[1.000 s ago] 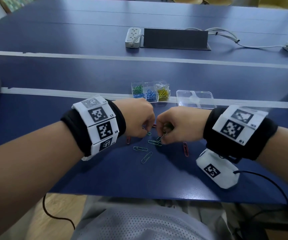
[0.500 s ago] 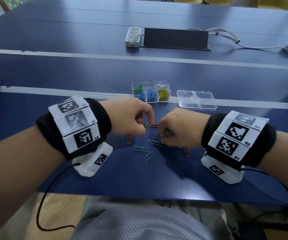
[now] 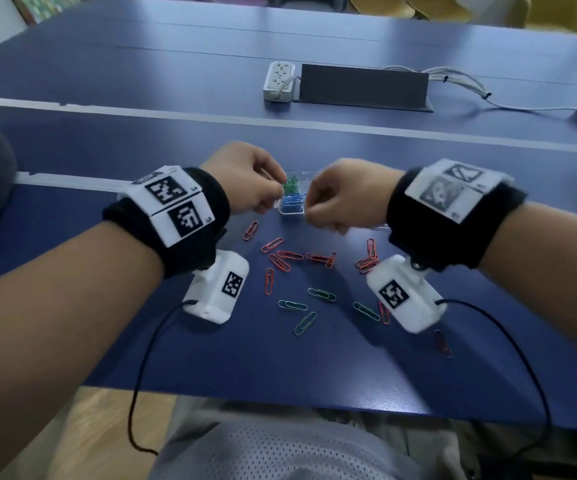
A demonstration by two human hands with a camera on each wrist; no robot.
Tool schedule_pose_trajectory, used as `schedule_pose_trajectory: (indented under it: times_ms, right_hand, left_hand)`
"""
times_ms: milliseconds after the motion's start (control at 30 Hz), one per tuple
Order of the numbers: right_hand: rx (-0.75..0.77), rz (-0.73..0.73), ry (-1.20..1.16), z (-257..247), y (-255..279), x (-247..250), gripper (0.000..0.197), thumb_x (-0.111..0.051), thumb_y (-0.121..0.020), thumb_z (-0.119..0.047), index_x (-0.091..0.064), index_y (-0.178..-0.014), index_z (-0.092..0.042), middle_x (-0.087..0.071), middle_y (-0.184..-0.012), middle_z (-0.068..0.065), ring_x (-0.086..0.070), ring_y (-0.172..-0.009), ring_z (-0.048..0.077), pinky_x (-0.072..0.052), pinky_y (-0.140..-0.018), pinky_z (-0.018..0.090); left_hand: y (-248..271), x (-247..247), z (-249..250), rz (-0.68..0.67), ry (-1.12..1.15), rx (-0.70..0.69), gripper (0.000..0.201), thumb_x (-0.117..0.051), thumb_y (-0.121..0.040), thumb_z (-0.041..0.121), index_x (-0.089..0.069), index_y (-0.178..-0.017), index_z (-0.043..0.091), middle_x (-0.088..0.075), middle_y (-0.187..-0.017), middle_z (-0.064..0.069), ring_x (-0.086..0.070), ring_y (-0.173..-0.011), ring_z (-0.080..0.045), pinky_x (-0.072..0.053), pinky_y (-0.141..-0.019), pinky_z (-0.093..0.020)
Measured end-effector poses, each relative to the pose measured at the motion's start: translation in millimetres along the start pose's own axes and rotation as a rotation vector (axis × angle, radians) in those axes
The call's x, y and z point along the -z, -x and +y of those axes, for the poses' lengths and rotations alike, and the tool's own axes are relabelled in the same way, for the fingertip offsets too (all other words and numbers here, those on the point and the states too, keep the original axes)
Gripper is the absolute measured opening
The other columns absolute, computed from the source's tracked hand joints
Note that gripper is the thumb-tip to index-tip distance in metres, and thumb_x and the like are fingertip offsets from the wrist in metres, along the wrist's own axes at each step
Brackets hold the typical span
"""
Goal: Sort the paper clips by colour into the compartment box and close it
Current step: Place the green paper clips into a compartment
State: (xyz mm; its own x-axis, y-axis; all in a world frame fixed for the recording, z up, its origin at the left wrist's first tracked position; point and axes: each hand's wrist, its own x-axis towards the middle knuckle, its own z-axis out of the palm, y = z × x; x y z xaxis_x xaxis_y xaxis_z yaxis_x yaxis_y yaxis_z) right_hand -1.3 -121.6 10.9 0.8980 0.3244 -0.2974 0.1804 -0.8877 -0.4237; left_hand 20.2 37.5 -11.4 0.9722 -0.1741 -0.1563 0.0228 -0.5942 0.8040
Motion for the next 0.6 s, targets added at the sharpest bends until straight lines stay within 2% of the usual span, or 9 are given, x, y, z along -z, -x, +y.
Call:
schedule_pose_trajectory:
  times_ms: [33, 100, 167, 233, 300, 400, 467, 533, 600]
  right_hand:
    - [-0.037, 0.039, -0.060, -2, -9, 3, 0.014, -0.057, -0.080, -0.017, -0.071, -0.077, -0.013, -0.064, -0.060, -0.001, -0.054, -0.046, 0.007, -0.053, -0.067, 0.025]
    - [-0.124, 0.108, -0.107, -5, -29, 9, 0.015, -0.059, -0.075, -0.015, -0.073, -0.079, -0.011, -0.065, -0.057, 0.001, -0.055, -0.042, 0.008, -0.055, -0.062, 0.024]
    - [-0.189, 0.156, -0.077, -4, -56, 15, 0.023, -0.064, -0.059, -0.021, -0.075, -0.077, -0.012, -0.072, -0.062, 0.004, -0.067, -0.056, 0.017, -0.061, -0.072, 0.036]
    - [-0.228, 0.181, -0.053, 14, -95, 18, 0.040, -0.068, -0.040, -0.026, -0.075, -0.079, -0.022, -0.075, -0.066, 0.006, -0.074, -0.068, 0.026, -0.060, -0.076, 0.049]
    - [-0.251, 0.200, -0.053, 22, -116, 19, 0.047, -0.072, -0.033, -0.023, -0.073, -0.080, -0.021, -0.075, -0.064, 0.007, -0.074, -0.066, 0.027, -0.059, -0.073, 0.051]
    - [-0.234, 0.179, -0.162, 1, -98, 19, 0.025, -0.074, -0.056, -0.018, -0.070, -0.079, -0.008, -0.075, -0.068, 0.004, -0.074, -0.067, 0.022, -0.061, -0.073, 0.040]
    - [-0.241, 0.171, -0.215, -4, -96, 19, 0.017, -0.070, -0.069, -0.017, -0.072, -0.082, -0.006, -0.076, -0.066, 0.004, -0.075, -0.066, 0.020, -0.061, -0.077, 0.040]
    - [-0.253, 0.175, -0.223, -5, -97, 20, 0.017, -0.070, -0.072, -0.020, -0.073, -0.084, -0.009, -0.076, -0.065, 0.003, -0.075, -0.068, 0.017, -0.060, -0.080, 0.038]
    - [-0.261, 0.188, -0.190, -8, -96, 21, 0.017, -0.070, -0.074, -0.023, -0.074, -0.086, -0.011, -0.076, -0.067, 0.000, -0.074, -0.068, 0.013, -0.059, -0.080, 0.033]
  left_hand:
    - [-6, 0, 2, 0.030, 0.037, 0.017, 0.021, -0.060, -0.081, -0.005, -0.060, -0.071, 0.014, -0.061, -0.064, -0.009, -0.057, -0.045, -0.009, -0.057, -0.055, -0.022]
    - [-17, -2, 7, 0.071, 0.089, 0.056, 0.023, -0.060, -0.081, -0.006, -0.059, -0.067, 0.013, -0.060, -0.063, -0.010, -0.057, -0.047, -0.012, -0.056, -0.052, -0.019]
    - [-28, -4, 10, 0.086, 0.123, 0.095, 0.024, -0.061, -0.080, -0.006, -0.059, -0.064, 0.011, -0.059, -0.062, -0.012, -0.056, -0.050, -0.018, -0.056, -0.051, -0.020]
    - [-38, -4, 10, 0.090, 0.138, 0.142, 0.025, -0.062, -0.080, -0.004, -0.062, -0.061, 0.012, -0.061, -0.052, -0.009, -0.057, -0.048, -0.018, -0.058, -0.056, -0.026]
    - [-45, -3, 8, 0.101, 0.133, 0.182, 0.027, -0.064, -0.078, -0.002, -0.064, -0.056, 0.014, -0.061, -0.040, -0.002, -0.060, -0.050, -0.021, -0.061, -0.070, -0.037]
    - [-49, -2, 8, 0.109, 0.139, 0.225, 0.023, -0.065, -0.077, -0.003, -0.065, -0.057, 0.009, -0.061, -0.042, -0.007, -0.060, -0.056, -0.026, -0.057, -0.083, -0.046]
    - [-48, -1, 9, 0.066, 0.155, 0.251, 0.018, -0.063, -0.079, -0.004, -0.063, -0.063, 0.003, -0.061, -0.060, -0.020, -0.058, -0.061, -0.028, -0.056, -0.084, -0.045]
    - [-47, 0, 8, 0.031, 0.201, 0.262, 0.016, -0.058, -0.082, -0.009, -0.060, -0.068, -0.003, -0.055, -0.077, -0.024, -0.052, -0.060, -0.027, -0.053, -0.075, -0.040]
    - [-45, 0, 7, 0.036, 0.232, 0.263, 0.020, -0.053, -0.084, -0.013, -0.058, -0.068, -0.004, -0.052, -0.079, -0.023, -0.046, -0.056, -0.024, -0.051, -0.063, -0.037]
